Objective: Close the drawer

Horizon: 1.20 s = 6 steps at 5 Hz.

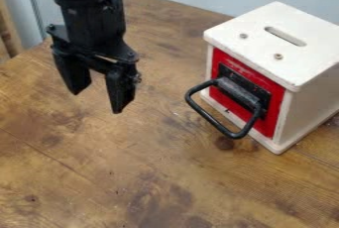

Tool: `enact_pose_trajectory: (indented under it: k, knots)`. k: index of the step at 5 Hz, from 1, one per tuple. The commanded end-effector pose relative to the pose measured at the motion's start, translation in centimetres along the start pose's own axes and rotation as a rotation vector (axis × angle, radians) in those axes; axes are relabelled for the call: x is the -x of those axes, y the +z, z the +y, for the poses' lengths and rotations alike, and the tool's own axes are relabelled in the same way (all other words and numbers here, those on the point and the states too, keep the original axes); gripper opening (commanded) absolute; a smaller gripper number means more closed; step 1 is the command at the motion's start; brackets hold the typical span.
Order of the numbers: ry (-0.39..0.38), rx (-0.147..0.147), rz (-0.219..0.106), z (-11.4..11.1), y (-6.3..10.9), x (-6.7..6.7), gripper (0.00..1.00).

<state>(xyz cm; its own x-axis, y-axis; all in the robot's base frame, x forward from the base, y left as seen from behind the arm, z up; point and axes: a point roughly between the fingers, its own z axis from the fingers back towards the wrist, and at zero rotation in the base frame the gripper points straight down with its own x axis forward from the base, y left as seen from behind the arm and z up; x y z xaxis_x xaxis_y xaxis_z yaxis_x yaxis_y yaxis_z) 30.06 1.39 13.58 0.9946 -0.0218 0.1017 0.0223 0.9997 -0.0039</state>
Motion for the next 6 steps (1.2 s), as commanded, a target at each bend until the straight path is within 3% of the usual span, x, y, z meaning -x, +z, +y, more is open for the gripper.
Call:
enact_pose_trajectory:
  k: [1,3,4,5,6]
  knots:
    - [-0.052,0.003,-0.061,0.3,1.7,-0.3,1.00]
    - [0.068,-0.018,-0.067,-0.6,0.8,0.5,1.00]
    - [0.019,-0.007,-0.068,-0.3,-0.2,-0.4,1.00]
    - [-0.005,-0.004,-0.044,0.2,-1.3,-1.3,1.00]
    - [0.068,-0.016,-0.062,-0.2,-0.5,-1.4,1.00]
